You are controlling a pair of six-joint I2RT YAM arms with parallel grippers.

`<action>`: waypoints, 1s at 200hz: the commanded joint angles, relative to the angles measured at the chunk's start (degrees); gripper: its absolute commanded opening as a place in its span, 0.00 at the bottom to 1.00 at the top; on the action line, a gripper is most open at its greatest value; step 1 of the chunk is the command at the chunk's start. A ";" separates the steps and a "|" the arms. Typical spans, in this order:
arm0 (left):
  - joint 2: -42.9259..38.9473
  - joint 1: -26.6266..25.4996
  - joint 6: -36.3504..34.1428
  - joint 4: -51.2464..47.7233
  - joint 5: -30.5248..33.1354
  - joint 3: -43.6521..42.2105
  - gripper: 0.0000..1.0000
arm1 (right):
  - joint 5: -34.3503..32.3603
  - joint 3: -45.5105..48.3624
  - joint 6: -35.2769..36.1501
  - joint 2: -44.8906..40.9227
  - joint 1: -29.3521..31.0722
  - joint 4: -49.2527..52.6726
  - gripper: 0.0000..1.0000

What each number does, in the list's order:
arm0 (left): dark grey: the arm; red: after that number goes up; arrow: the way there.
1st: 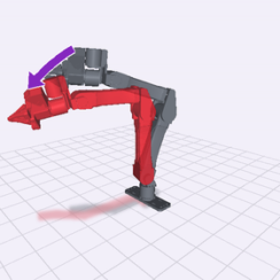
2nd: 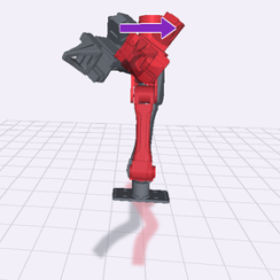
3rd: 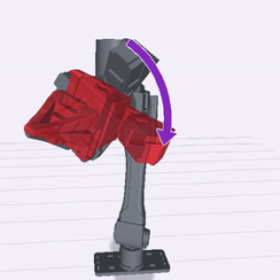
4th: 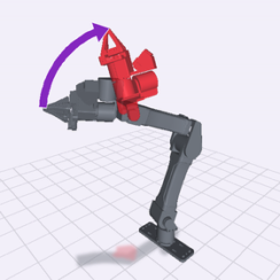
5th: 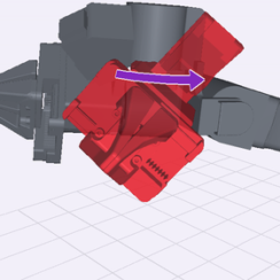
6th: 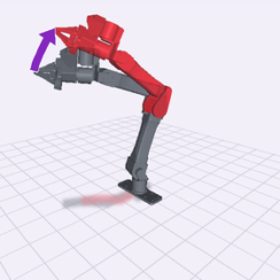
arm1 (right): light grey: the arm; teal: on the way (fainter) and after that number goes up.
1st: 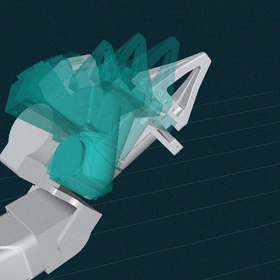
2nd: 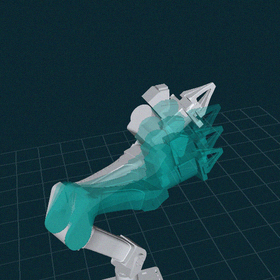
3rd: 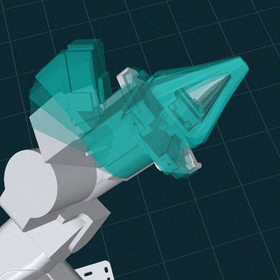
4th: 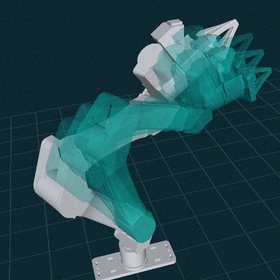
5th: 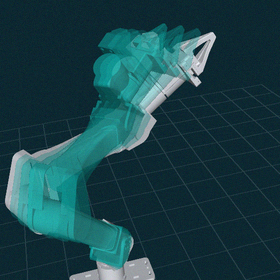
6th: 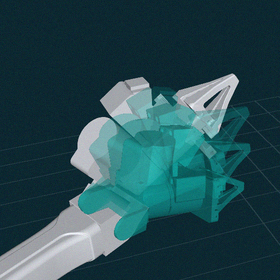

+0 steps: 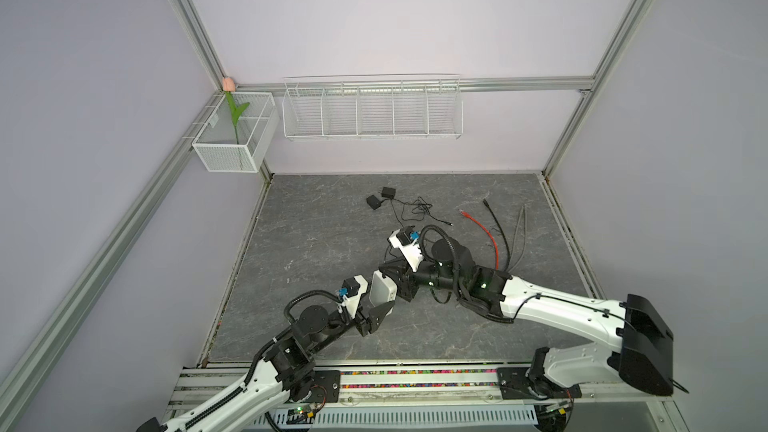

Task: Insert the plug into the switch port
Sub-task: 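Press the plug further down into the port with the right gripper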

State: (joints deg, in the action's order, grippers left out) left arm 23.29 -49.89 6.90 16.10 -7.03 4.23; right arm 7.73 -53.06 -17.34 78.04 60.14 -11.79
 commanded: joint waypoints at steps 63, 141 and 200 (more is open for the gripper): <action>-3.93 -0.12 -1.20 11.88 3.07 4.17 0.00 | -0.19 6.98 -2.59 3.85 3.12 3.64 0.06; -3.59 -0.12 -4.12 13.90 3.47 5.96 0.00 | -0.98 9.03 -4.89 6.09 4.72 0.89 0.06; -4.30 -0.08 -6.10 19.03 4.56 5.97 0.00 | -1.50 9.51 -5.33 6.15 5.24 0.84 0.06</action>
State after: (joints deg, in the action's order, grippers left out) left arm 21.65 -49.89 3.88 12.10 -2.90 4.23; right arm 1.72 -47.55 -21.26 80.58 62.52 -24.08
